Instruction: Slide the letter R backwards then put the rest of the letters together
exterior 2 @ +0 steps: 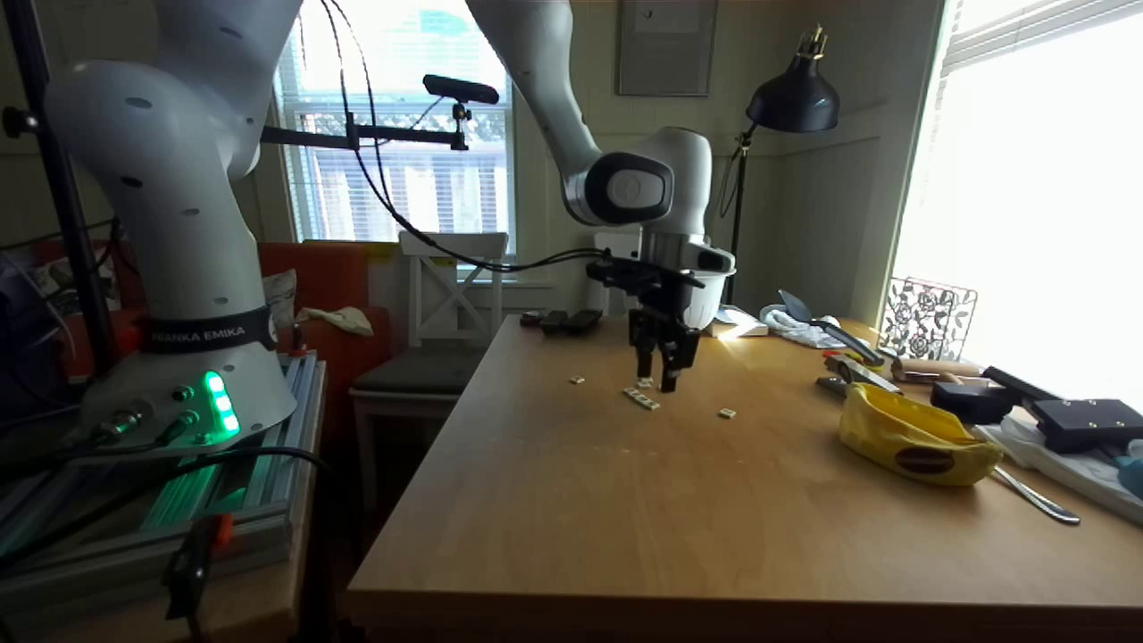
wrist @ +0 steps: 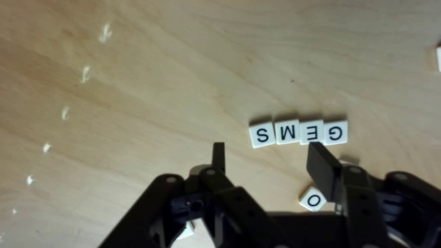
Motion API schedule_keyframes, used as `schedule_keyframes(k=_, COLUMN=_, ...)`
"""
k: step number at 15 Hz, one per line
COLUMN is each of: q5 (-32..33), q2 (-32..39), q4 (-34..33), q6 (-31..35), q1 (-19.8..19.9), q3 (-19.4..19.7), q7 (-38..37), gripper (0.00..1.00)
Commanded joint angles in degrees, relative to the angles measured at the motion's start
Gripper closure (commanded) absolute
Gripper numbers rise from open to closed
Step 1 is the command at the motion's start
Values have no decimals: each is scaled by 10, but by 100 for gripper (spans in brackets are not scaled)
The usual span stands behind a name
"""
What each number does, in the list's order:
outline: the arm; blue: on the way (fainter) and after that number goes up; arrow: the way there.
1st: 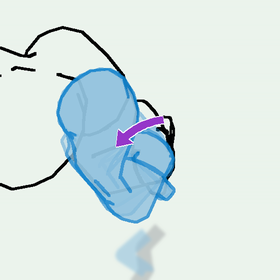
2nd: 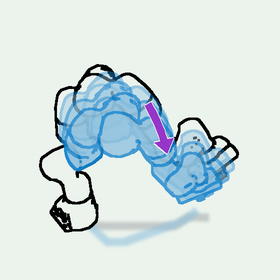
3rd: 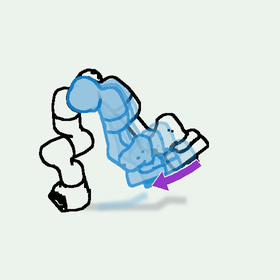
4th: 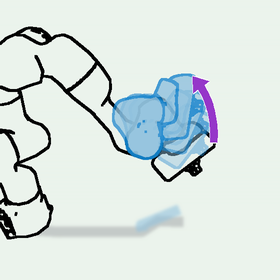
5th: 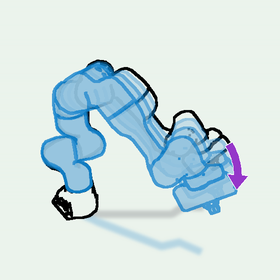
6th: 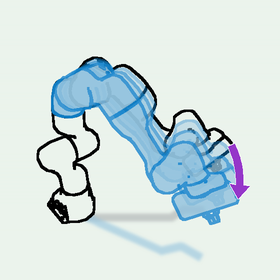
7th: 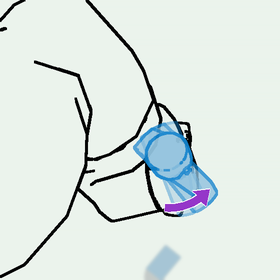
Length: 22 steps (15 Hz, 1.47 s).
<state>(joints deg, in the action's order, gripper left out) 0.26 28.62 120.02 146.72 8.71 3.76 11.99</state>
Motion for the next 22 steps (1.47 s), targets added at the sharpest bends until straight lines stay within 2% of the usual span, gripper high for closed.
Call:
schedule_keyframes(k=1, q5=7, q2=-30, q4=28, q6=-10, q1=1, q3=-6, q7=6, gripper=4)
schedule_keyframes(k=3, q5=9, q2=-41, q4=38, q6=-12, q1=-1, q3=-7, q7=5, gripper=0)
schedule_keyframes(k=22, q5=36, q2=-112, q4=93, q6=-27, q1=-23, q3=12, q7=-24, gripper=0)
